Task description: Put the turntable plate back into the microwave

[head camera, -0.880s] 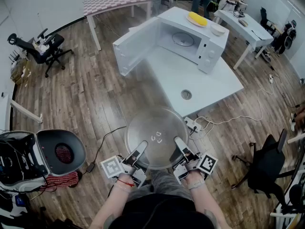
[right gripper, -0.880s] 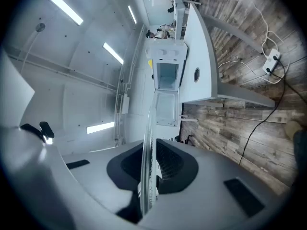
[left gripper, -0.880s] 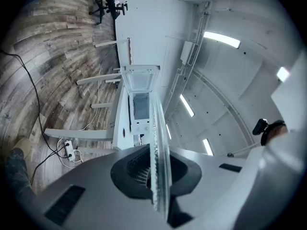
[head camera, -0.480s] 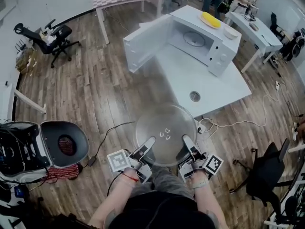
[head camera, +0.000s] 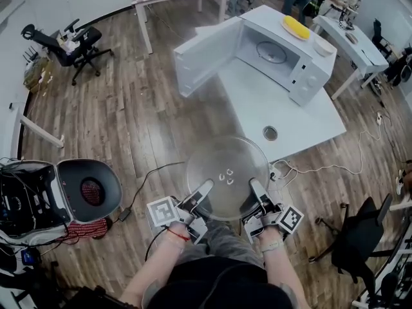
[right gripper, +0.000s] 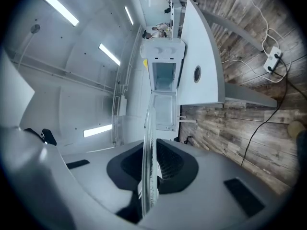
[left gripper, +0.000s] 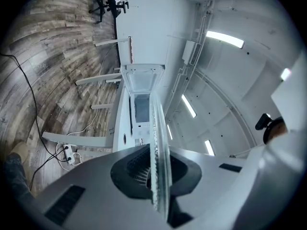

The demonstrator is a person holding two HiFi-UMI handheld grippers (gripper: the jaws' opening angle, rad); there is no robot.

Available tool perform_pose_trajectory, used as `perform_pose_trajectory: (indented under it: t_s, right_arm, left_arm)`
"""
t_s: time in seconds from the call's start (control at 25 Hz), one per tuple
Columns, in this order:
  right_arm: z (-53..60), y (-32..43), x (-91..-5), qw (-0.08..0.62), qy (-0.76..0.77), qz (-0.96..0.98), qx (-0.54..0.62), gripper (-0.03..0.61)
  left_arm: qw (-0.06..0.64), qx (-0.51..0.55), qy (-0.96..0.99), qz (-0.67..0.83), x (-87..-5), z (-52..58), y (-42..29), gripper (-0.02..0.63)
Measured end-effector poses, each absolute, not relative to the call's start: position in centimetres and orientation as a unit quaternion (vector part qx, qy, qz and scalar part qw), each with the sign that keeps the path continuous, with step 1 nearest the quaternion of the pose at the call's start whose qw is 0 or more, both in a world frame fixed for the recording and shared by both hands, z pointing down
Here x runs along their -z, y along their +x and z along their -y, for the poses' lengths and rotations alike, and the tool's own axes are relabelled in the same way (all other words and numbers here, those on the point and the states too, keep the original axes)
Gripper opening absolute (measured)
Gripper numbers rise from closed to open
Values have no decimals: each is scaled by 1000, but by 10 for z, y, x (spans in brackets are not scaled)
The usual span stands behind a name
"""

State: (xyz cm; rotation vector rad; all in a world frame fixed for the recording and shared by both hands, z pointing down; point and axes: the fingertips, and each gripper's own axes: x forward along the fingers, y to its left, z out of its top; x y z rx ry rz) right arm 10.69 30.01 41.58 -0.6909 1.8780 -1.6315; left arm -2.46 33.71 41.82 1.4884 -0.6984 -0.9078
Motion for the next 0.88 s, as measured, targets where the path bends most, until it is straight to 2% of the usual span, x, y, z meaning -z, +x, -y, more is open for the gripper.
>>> perform_pose_trajectory:
  t_s: [0.88]
  right_arm:
    - [-232, 110, -422, 271, -253, -696, 615, 41]
  left_arm:
    - [587, 395, 637, 305, -420, -271, -20, 31]
